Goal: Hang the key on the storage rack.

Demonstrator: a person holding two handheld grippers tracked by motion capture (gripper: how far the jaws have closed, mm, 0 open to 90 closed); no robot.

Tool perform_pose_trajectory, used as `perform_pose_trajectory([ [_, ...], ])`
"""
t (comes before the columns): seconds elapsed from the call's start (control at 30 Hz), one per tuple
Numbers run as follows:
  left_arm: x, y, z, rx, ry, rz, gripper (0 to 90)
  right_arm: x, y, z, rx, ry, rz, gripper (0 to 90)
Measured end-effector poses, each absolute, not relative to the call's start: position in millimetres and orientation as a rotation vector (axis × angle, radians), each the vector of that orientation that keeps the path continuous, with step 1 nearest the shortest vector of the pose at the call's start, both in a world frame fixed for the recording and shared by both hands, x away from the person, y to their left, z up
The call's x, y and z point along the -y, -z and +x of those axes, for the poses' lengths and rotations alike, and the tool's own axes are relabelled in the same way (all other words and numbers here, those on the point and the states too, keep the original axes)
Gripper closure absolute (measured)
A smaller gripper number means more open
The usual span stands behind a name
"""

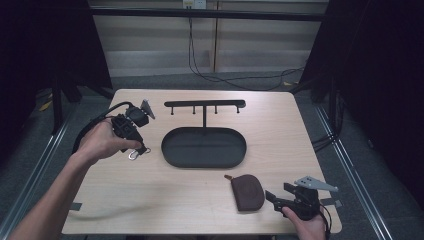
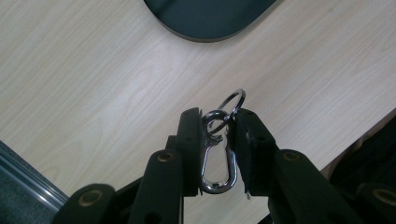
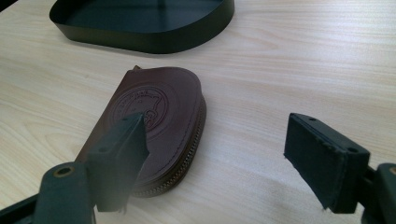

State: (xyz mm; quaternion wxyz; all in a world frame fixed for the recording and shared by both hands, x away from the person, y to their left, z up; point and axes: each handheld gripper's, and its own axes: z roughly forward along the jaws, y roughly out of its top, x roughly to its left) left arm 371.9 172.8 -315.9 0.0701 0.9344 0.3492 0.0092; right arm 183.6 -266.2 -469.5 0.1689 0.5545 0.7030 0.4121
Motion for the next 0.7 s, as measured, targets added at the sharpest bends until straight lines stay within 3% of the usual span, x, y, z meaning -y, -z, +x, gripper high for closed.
perform_pose_trajectory([
  [0.7, -154.6, 295.7, 388.2, -1.047, -0.030, 2.808, 72.8, 265.7, 469.7, 183.3, -2.005, -1.169, 1.566, 18.3],
])
